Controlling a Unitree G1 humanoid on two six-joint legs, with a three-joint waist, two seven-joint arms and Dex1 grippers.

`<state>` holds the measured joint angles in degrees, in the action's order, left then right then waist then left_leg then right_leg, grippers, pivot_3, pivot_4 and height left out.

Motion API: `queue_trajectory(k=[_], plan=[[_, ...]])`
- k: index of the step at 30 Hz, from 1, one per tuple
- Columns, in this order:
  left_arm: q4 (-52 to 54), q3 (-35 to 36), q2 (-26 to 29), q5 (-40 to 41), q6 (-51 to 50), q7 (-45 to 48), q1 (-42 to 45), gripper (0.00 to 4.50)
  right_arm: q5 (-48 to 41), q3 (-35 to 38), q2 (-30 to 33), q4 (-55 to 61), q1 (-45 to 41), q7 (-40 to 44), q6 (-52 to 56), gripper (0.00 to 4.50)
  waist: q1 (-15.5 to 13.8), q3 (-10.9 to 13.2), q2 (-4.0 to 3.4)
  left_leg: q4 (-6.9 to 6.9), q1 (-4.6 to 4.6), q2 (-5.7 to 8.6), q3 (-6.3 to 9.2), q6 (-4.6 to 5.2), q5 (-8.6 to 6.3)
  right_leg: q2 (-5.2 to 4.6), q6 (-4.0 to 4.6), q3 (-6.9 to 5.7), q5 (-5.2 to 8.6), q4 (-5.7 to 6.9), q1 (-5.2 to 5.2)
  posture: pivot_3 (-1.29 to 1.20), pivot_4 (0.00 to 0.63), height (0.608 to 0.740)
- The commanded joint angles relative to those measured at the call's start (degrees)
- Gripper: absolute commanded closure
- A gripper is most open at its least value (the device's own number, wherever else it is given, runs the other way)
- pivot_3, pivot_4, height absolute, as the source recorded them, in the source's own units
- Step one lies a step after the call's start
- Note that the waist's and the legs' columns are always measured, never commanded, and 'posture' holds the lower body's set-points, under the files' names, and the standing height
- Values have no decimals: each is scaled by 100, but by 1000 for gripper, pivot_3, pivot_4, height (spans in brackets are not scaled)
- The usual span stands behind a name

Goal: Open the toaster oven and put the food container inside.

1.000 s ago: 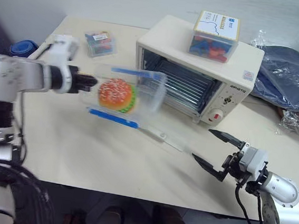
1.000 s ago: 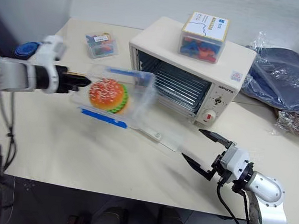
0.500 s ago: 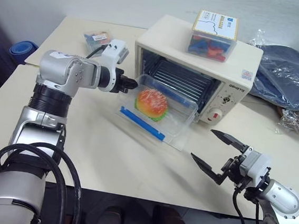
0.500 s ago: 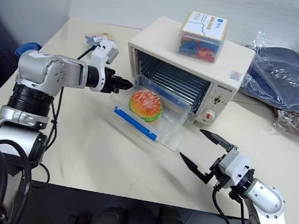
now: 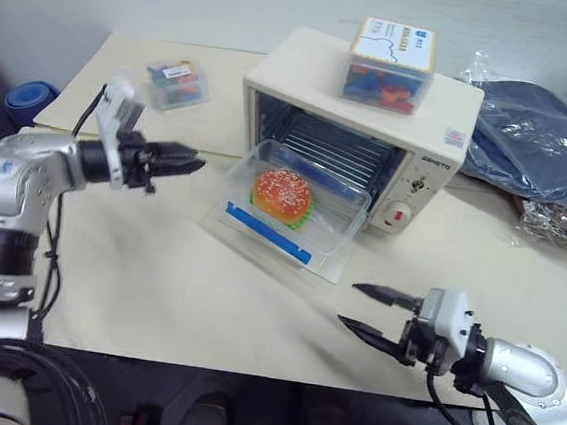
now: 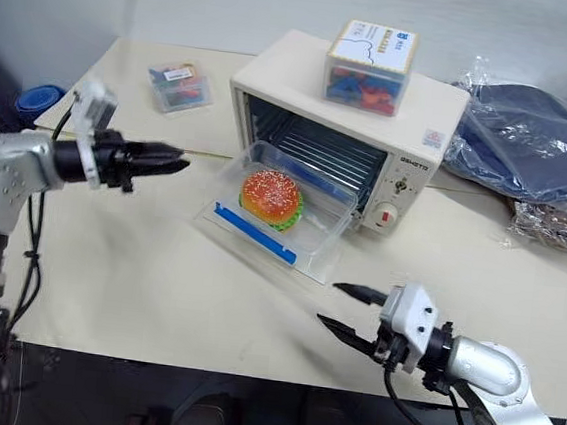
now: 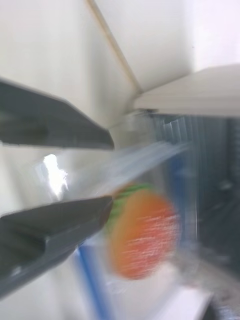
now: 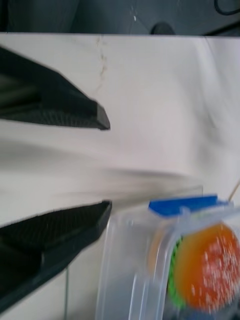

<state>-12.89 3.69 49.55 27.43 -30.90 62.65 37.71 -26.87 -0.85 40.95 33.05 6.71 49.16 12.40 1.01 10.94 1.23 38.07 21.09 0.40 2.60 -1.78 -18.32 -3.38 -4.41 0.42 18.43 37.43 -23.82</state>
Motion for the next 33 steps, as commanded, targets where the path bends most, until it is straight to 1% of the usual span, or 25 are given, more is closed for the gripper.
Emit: queue_trajectory(k=[1,2,4,5,9,14,16,19,21,24,28,31,33], plan=[[318,-70,-277,-143,862,327,-294,4285,193,-290,-269,130,-409,-308,177,3423,-86,0,0,3,2,0,2,5,-2,-1,0,-2,0,-3,2,0,150,740],[360,-115,-417,-172,948,293,-345,4489,256,-373,-365,98,-519,-420,255,3718,-129,0,1,5,3,1,3,7,-3,-2,0,-2,0,-5,2,0,150,740],[437,-253,-739,-282,1051,139,-363,4500,541,-552,-569,-40,-761,-645,285,4353,-207,-1,2,12,11,5,8,17,-7,-7,-2,-7,-1,-8,3,0,150,740],[458,-319,-920,-333,1066,20,-344,4500,712,-615,-683,-144,-903,-807,318,4438,-229,-2,3,12,13,6,8,19,-9,-8,-3,-7,-2,-11,3,0,150,740],[276,-460,-1494,-544,890,-567,-177,4500,1148,-664,-1084,-566,-1483,-1331,376,4438,-223,-2,4,12,18,12,0,26,-12,-8,-11,-3,-6,-19,1,0,150,740],[-134,-434,-2090,-814,1103,-1175,86,4500,1581,-667,-1356,-1107,-1998,-1673,239,4438,-178,-2,4,12,15,10,-4,24,-11,-2,-12,-3,-6,-2,-3,0,150,740],[-414,-321,-2490,-843,1189,-1626,313,4500,1749,-699,-1489,-1397,-2252,-1790,105,4438,-159,-2,4,13,14,10,-7,24,-10,-1,-12,-3,-6,2,-4,0,150,740],[-755,-212,-2908,-1013,1431,-2223,504,4500,1894,-729,-1714,-1761,-2456,-1905,-96,4438,-147,-2,5,17,15,12,-7,25,-8,-2,-13,-6,-7,3,-4,0,150,740],[-912,-212,-3126,-1078,1591,-2403,590,4500,2083,-688,-1858,-2118,-2670,-2101,-261,4438,-116,-3,5,16,15,11,-7,24,-8,-2,-13,-7,-7,7,-5,0,150,740],[-1165,-184,-3350,-1153,1805,-2639,741,4500,2402,-597,-2061,-2672,-3026,-2511,-526,4438,-77,-3,5,15,15,12,-15,23,-7,-1,-14,-8,-8,23,-9,0,150,740],[-1494,-102,-3485,-1275,2126,-2873,931,4500,2719,-520,-2212,-3162,-3364,-2943,-723,4438,-74,-3,5,13,16,11,-22,18,-4,0,-14,-8,-8,28,-19,0,150,740],[-1467,-107,-3438,-1273,2177,-2795,905,4500,2590,-516,-2269,-3162,-3399,-2831,-693,4438,-79,-3,5,13,18,11,-23,17,-4,-1,-14,-8,-8,30,-20,0,150,740],[-1212,-58,-3265,-1166,2023,-2604,750,4500,2312,-493,-2252,-2864,-3277,-2563,-536,4438,-76,-3,5,11,21,11,-23,18,-4,-2,-14,-6,-8,28,-20,0,150,740]])
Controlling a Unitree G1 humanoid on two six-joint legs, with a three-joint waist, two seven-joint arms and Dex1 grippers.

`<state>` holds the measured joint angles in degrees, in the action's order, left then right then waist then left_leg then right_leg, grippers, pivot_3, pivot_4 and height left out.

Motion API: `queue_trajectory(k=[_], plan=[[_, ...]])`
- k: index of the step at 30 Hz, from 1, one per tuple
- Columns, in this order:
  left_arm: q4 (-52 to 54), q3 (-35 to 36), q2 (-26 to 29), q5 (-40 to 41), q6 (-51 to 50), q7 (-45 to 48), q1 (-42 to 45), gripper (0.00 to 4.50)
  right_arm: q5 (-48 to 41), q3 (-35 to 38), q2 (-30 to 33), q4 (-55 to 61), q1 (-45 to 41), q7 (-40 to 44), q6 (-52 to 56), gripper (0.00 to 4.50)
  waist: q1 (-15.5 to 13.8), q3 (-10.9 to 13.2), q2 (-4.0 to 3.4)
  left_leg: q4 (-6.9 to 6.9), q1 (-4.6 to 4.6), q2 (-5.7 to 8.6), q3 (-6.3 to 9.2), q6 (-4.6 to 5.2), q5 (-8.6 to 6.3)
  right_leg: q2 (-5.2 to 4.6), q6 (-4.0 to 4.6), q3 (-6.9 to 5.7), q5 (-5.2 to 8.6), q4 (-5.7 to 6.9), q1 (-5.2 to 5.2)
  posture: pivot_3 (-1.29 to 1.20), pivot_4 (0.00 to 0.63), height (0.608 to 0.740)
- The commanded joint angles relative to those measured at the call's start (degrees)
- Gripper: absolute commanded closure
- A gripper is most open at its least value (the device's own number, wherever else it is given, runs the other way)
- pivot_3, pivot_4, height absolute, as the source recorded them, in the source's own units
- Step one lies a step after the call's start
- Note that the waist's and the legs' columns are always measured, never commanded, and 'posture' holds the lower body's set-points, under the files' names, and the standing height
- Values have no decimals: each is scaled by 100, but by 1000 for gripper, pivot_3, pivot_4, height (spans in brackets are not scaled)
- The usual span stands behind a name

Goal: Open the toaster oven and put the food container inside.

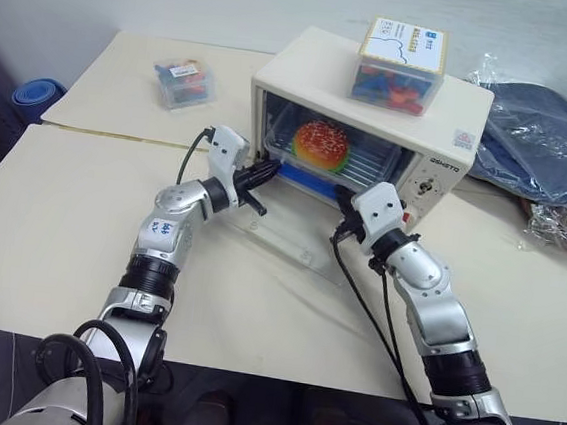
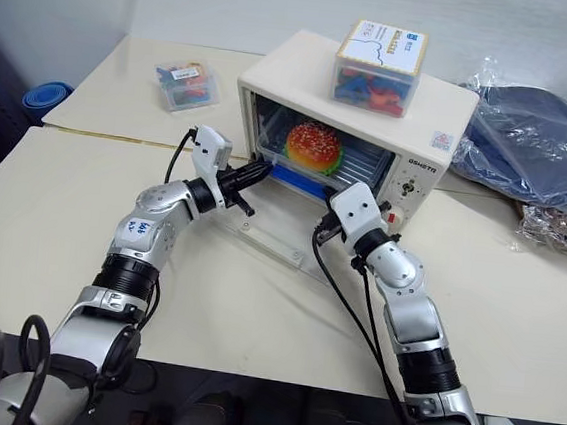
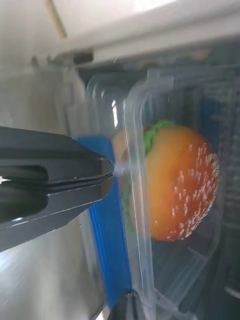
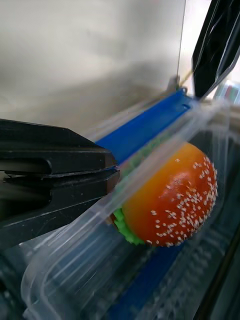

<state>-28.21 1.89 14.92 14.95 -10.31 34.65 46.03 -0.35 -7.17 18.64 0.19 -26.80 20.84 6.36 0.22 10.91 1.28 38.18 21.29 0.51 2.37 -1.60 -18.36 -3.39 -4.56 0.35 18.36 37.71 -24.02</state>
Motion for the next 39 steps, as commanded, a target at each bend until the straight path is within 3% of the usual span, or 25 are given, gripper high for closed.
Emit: queue_trajectory(k=[1,2,4,8,14,17,19,23,32,39], plan=[[427,152,273,145,-120,283,-145,4500,-475,157,-12,556,131,391,139,4438,13,0,0,0,0,0,0,0,0,1,0,0,0,0,0,0,150,740],[627,222,415,259,-294,397,-257,4500,-661,190,51,798,261,578,215,4438,24,0,0,-3,0,-1,-1,0,0,2,0,1,0,0,-1,0,150,740],[1016,326,687,467,-644,623,-459,3929,-991,258,216,1241,517,949,334,4500,38,0,0,-7,0,-5,2,0,0,4,0,3,0,0,-1,0,150,740],[2110,656,1867,1024,-744,2033,-1370,2704,-1642,939,934,1887,1333,1584,490,4500,87,0,-1,-13,1,-7,7,-1,-1,2,0,12,0,-5,0,0,150,740],[2517,1054,2858,1521,376,4132,-2310,947,-1478,1298,1961,1138,2072,2475,111,4500,66,0,-2,-11,-35,-4,16,24,-13,-6,3,4,1,-43,43,0,150,740],[2948,1051,3221,2037,-238,4626,-2517,12,-1189,943,2204,592,2171,3125,-836,4500,55,1,-3,-17,-35,-6,16,29,-15,-4,5,4,2,-52,44,0,150,740],[3158,1046,3318,2350,-643,4703,-2499,12,-1125,728,2162,312,2119,3366,-1072,4500,57,1,-4,-16,-32,-7,17,35,-19,-3,5,3,2,-51,43,0,150,740],[3245,914,3333,2244,-562,4811,-2465,12,-1134,353,1929,-103,1977,3666,-1369,4500,85,2,-5,-15,-34,-7,17,37,-19,-3,4,4,2,-46,42,0,150,740],[3306,1844,2500,2431,-723,2840,-2562,12,-1351,512,1060,-218,1686,3346,-2124,4500,129,3,-6,-9,-24,-10,20,26,-14,-2,4,3,2,-33,30,0,150,740],[3636,2364,2305,2572,-841,2048,-3022,12,-2175,986,271,183,1431,2778,-2348,4500,136,3,-6,-11,-27,-13,21,12,-8,-1,5,5,2,-31,29,0,150,740]])
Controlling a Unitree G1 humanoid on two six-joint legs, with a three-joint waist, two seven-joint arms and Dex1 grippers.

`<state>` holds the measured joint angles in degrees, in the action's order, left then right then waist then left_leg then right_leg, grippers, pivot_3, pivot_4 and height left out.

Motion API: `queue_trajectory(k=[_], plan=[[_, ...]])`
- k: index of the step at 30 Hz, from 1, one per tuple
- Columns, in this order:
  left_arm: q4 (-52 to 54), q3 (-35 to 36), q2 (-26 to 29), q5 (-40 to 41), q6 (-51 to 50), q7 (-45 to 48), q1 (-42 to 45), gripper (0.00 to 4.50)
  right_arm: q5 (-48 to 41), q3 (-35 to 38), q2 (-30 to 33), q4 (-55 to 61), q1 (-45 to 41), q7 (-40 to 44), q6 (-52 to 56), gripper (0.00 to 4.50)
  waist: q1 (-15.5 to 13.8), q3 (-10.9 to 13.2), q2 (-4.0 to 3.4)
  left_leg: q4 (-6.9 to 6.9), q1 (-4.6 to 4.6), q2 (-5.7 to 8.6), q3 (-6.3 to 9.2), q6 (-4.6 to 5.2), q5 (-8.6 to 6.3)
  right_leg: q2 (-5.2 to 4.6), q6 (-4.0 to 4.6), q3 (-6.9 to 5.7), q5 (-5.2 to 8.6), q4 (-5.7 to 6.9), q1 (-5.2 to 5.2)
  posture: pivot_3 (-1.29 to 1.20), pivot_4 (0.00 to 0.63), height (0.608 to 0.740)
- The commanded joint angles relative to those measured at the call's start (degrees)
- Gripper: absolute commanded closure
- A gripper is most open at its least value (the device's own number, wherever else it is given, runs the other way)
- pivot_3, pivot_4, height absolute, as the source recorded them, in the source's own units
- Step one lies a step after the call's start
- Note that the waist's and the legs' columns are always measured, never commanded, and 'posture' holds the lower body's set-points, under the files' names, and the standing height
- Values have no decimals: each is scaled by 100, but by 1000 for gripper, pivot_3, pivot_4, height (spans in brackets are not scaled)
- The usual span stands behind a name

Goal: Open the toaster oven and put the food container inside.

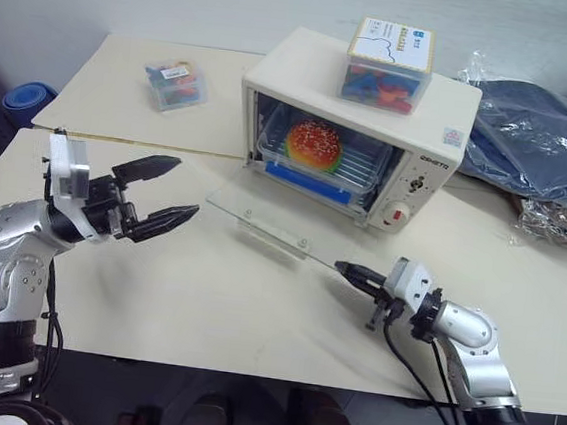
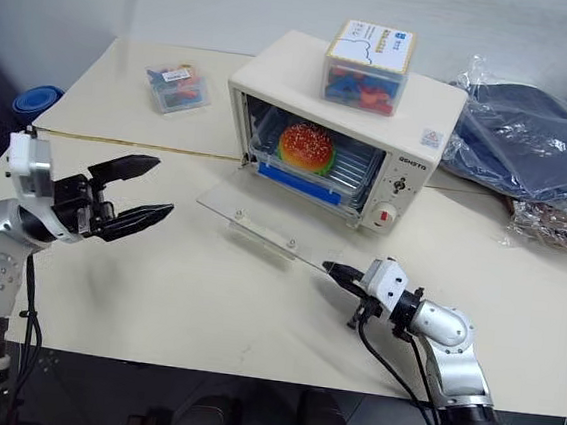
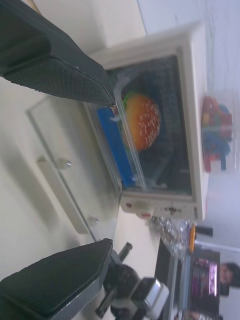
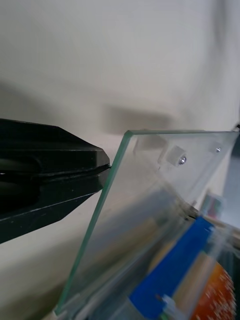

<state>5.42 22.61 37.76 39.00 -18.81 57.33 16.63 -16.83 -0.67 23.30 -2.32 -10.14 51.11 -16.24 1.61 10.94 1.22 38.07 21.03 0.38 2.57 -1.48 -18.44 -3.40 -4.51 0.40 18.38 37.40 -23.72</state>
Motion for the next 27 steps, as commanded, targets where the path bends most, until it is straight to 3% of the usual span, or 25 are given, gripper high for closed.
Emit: queue_trajectory(k=[1,4,9,12,17,24,27], plan=[[295,321,52,138,31,-227,-148,12,-682,435,-268,518,-348,-394,70,4500,-1,0,0,0,0,0,0,0,0,-1,0,0,0,0,0,0,150,740],[319,423,169,59,94,-161,-427,12,-1144,752,-266,682,-709,-690,594,4500,-3,1,-2,0,-1,1,1,0,0,-2,0,1,0,0,0,0,150,740],[254,389,502,-319,375,113,-1047,12,-1686,1010,237,915,-661,-298,1377,4500,-25,1,-3,-13,5,-2,9,-1,-2,-3,3,-6,2,-26,1,0,150,740],[89,389,688,-761,742,195,-1533,0,-1779,1035,784,1051,-356,294,1631,3941,-22,1,-5,-13,9,-1,6,8,-8,-6,3,-4,1,-38,3,0,150,740],[89,414,751,-1302,1393,186,-2185,0,-1559,832,1485,1205,360,1389,1411,2255,-25,2,-6,-14,4,-2,4,35,-23,-6,2,-3,1,-40,8,0,150,740],[139,464,570,-1421,1761,-33,-2564,0,-1088,780,1509,588,679,1981,642,24,-16,2,-7,-14,-13,-4,3,36,-23,-7,5,-1,0,-36,21,0,150,740],[272,443,521,-1384,1765,-130,-2562,0,-1013,830,1491,502,744,2005,459,24,-18,2,-8,-15,-11,-4,1,38,-25,-7,5,-1,0,-40,22,0,150,740]])
